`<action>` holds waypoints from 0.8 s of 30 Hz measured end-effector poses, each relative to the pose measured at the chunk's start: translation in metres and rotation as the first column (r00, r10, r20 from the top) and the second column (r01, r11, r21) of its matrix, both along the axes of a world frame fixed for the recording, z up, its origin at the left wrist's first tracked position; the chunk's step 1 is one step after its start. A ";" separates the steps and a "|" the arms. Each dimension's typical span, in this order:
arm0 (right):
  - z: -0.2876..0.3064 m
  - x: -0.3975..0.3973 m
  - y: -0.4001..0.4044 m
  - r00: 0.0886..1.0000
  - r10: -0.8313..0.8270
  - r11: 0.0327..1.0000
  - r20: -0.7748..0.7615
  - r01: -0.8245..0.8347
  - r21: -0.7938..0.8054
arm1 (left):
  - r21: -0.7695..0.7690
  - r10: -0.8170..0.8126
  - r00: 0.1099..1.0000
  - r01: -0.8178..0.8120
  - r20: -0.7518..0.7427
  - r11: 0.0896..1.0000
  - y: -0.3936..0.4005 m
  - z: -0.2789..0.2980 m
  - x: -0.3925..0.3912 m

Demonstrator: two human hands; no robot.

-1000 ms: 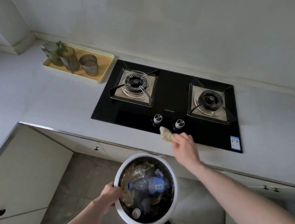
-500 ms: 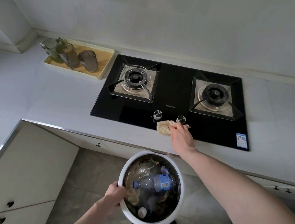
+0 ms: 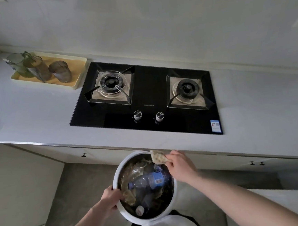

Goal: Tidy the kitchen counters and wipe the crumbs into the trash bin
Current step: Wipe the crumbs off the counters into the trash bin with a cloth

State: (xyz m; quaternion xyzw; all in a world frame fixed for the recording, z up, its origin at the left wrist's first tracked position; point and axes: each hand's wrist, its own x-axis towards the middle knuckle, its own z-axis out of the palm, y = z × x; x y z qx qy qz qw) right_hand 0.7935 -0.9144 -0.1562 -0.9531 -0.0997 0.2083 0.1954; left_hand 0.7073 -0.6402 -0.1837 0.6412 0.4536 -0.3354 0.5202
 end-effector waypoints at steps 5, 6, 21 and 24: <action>0.017 0.032 -0.091 0.940 -0.290 0.954 0.181 0.299 -0.023 | 0.005 -0.029 0.999 0.029 -0.024 1.000 -0.021 -0.005 0.001; 0.023 0.040 -0.111 0.919 -0.338 0.937 0.202 0.349 -0.022 | 0.007 -0.036 0.999 0.036 -0.027 0.999 -0.028 -0.007 0.001; -0.001 0.106 -0.388 0.819 -0.567 0.805 0.085 0.573 -0.152 | 0.094 0.139 0.988 -0.133 -0.069 0.987 -0.197 -0.007 -0.014; -0.032 0.096 -0.382 0.847 -0.528 0.827 0.061 0.529 -0.189 | 0.106 0.149 0.986 -0.140 -0.075 0.984 -0.238 -0.005 -0.014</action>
